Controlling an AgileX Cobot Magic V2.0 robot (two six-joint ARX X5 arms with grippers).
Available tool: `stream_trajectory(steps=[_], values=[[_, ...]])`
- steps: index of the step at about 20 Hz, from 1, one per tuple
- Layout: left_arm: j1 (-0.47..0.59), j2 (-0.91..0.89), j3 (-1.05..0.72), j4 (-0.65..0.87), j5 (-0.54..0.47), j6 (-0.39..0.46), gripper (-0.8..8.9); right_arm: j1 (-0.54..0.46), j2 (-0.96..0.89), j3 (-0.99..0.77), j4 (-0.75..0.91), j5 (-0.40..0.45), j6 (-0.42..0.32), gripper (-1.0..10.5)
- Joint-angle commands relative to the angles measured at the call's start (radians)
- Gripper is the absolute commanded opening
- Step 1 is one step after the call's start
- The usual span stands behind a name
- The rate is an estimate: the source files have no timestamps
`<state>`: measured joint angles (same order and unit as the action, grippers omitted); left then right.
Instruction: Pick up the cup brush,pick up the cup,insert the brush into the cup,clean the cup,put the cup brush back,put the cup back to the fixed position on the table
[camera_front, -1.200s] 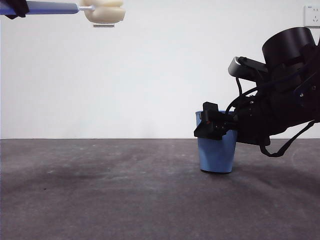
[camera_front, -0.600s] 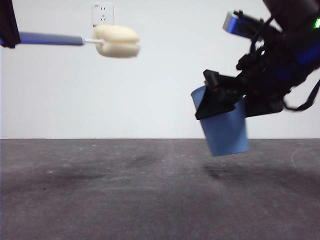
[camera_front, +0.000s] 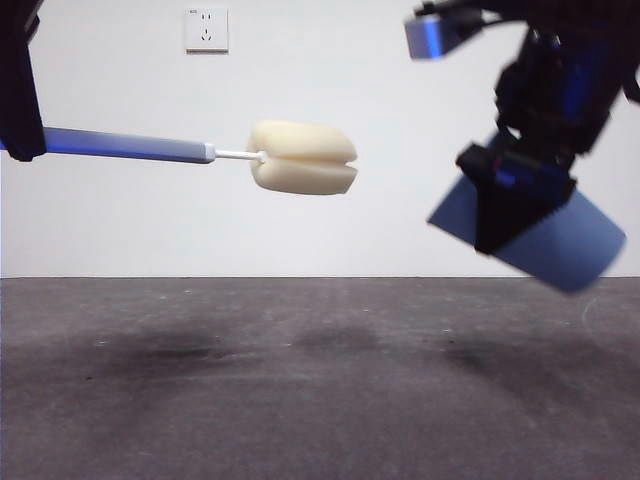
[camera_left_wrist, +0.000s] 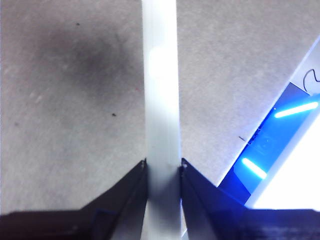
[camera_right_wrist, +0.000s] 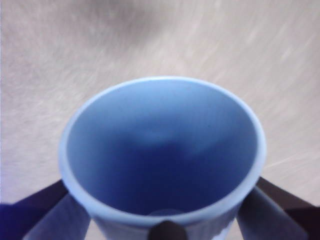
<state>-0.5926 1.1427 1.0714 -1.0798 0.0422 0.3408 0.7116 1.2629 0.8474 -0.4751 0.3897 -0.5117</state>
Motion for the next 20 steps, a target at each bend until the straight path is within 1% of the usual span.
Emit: stream_trajectory(steps=[1,3,4,5,7,9,11,13,15,18,20], values=[[-0.033,0.002,-0.008,0.0,0.04,0.029,-0.09,0.031,0.002,0.032,-0.008,0.066,-0.161,-0.2],[-0.071,0.002,-0.008,0.0,0.042,0.029,-0.09,0.059,0.002,0.033,-0.027,0.12,-0.24,-0.2],[-0.091,0.002,-0.008,-0.001,0.042,0.028,-0.09,0.071,0.006,0.033,-0.044,0.134,-0.263,-0.2],[-0.11,0.002,-0.008,-0.002,0.042,0.026,-0.09,0.083,0.007,0.033,-0.057,0.148,-0.272,-0.2],[-0.141,0.002,-0.008,-0.005,0.042,0.025,-0.09,0.114,0.011,0.033,-0.057,0.171,-0.272,-0.2],[-0.167,0.013,-0.008,-0.016,0.042,0.018,-0.09,0.141,0.013,0.033,-0.057,0.171,-0.274,-0.2],[-0.194,0.038,-0.008,-0.021,0.039,-0.001,-0.09,0.174,0.022,0.033,-0.06,0.185,-0.292,-0.2],[-0.212,0.065,-0.008,-0.001,0.039,-0.012,-0.09,0.222,0.041,0.033,-0.076,0.216,-0.303,-0.2],[-0.233,0.092,-0.008,0.035,0.04,-0.052,-0.09,0.272,0.064,0.033,-0.095,0.219,-0.306,-0.2],[-0.259,0.128,-0.008,0.071,0.04,-0.063,-0.09,0.352,0.097,0.033,-0.082,0.219,-0.306,-0.2],[-0.281,0.145,-0.008,0.096,0.041,-0.089,-0.09,0.397,0.116,0.033,-0.08,0.219,-0.307,-0.2]])
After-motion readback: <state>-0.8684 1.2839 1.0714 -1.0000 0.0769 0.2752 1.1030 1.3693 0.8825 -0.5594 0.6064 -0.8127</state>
